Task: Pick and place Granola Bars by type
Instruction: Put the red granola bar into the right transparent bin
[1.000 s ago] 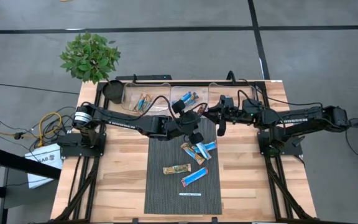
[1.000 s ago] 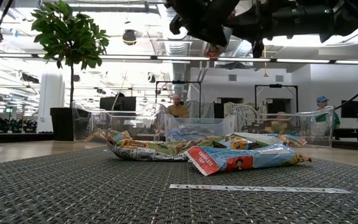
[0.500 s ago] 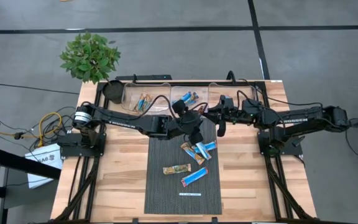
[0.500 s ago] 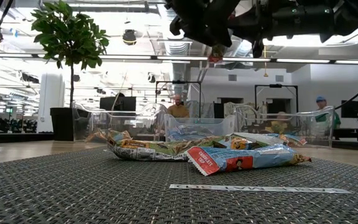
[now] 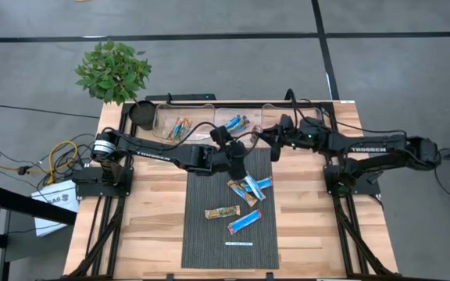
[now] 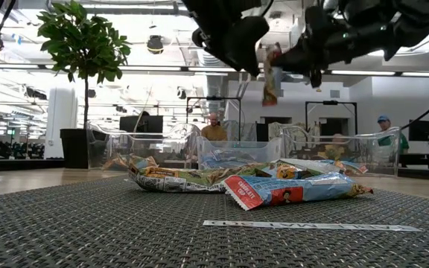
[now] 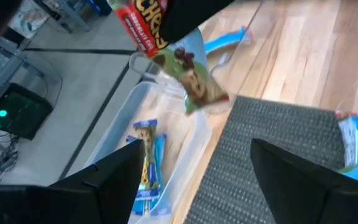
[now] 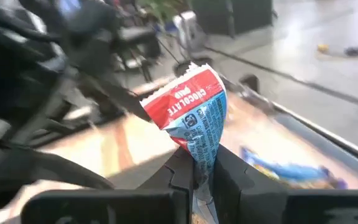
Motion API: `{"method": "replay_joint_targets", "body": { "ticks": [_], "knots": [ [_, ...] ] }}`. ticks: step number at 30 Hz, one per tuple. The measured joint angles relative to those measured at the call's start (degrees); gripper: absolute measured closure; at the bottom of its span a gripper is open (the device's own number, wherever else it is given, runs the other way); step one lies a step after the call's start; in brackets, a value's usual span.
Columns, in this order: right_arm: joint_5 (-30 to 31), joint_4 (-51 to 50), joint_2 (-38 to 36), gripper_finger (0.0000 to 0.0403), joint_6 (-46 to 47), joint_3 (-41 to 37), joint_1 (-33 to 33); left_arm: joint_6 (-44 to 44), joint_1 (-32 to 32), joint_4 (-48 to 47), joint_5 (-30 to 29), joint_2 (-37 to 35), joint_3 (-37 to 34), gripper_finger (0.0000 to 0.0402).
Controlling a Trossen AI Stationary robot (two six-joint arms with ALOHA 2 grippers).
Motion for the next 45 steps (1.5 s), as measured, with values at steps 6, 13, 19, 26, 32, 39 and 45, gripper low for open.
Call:
{"method": "replay_joint_targets", "body": {
  "ticks": [6, 13, 19, 26, 32, 39, 45],
  "knots": [
    [0.11, -4.82, 0.00, 0.0376, 1.74, 0.00, -5.84, -0.50, -0.02, -1.66, 0.26, 0.00, 0.00, 0.0115],
    [-0.09, -7.06, -0.58, 0.0376, 1.84, 0.00, -11.43, -1.09, -0.02, -2.69, 0.28, 0.00, 0.00, 0.0115],
    [-0.32, -9.03, -4.34, 0.0378, 3.31, 0.01, -14.54, -1.11, -0.02, -3.18, 0.28, 0.00, 0.00, 0.0116],
    [1.26, -17.16, -11.45, 0.0379, 5.16, 0.04, -17.78, -1.07, -0.02, -3.17, 0.28, 0.00, 0.00, 0.0116],
    [1.50, -28.39, -12.86, 0.0379, 8.40, 0.03, -21.25, -1.02, -0.02, -3.16, 0.28, 0.00, 0.00, 0.0116],
    [3.02, -31.98, -11.32, 0.0380, 8.50, 0.02, -23.79, -0.81, -0.02, -3.24, 0.28, 0.00, 0.00, 0.0116],
    [3.12, -34.42, -8.47, 0.0380, 8.44, 0.02, -25.00, -0.84, -0.02, -4.33, 0.89, 0.00, 0.00, 0.0116]
  ]
}}
